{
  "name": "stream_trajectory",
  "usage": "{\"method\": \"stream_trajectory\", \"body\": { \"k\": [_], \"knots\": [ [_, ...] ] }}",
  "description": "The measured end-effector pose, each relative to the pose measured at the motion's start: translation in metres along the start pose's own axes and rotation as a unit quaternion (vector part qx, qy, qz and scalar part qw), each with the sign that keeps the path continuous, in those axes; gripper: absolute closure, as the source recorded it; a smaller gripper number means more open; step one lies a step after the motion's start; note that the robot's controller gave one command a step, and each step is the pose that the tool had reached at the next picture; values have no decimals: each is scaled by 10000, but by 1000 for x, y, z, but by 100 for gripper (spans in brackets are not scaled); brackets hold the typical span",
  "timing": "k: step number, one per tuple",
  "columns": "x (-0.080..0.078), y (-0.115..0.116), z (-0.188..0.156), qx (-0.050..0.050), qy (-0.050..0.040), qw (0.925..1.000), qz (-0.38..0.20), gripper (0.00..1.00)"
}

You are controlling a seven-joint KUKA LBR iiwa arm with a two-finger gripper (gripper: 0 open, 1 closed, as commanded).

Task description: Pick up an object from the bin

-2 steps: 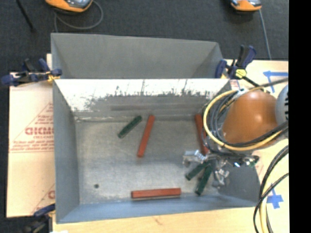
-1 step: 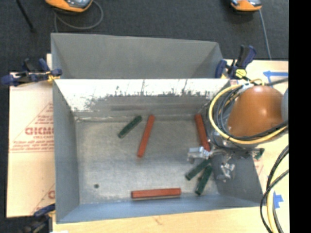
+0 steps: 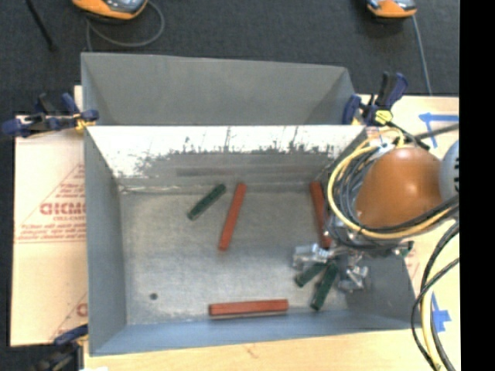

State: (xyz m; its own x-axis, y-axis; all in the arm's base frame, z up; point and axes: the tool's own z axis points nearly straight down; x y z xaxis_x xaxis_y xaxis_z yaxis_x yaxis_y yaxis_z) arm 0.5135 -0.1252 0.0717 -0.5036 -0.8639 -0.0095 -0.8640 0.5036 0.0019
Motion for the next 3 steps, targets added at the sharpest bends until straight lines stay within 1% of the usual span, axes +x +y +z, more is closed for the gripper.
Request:
{"method": "stream_trajectory", "body": {
  "k": [1, 2, 3],
  "knots": [
    [-5, 13, 1, -19, 39, 9953, -968, 0],
    [-4, 11, 1, -6, 46, 9954, -957, 100],
    [-5, 9, -108, 51, 38, 9956, -938, 100]
  ]
}}
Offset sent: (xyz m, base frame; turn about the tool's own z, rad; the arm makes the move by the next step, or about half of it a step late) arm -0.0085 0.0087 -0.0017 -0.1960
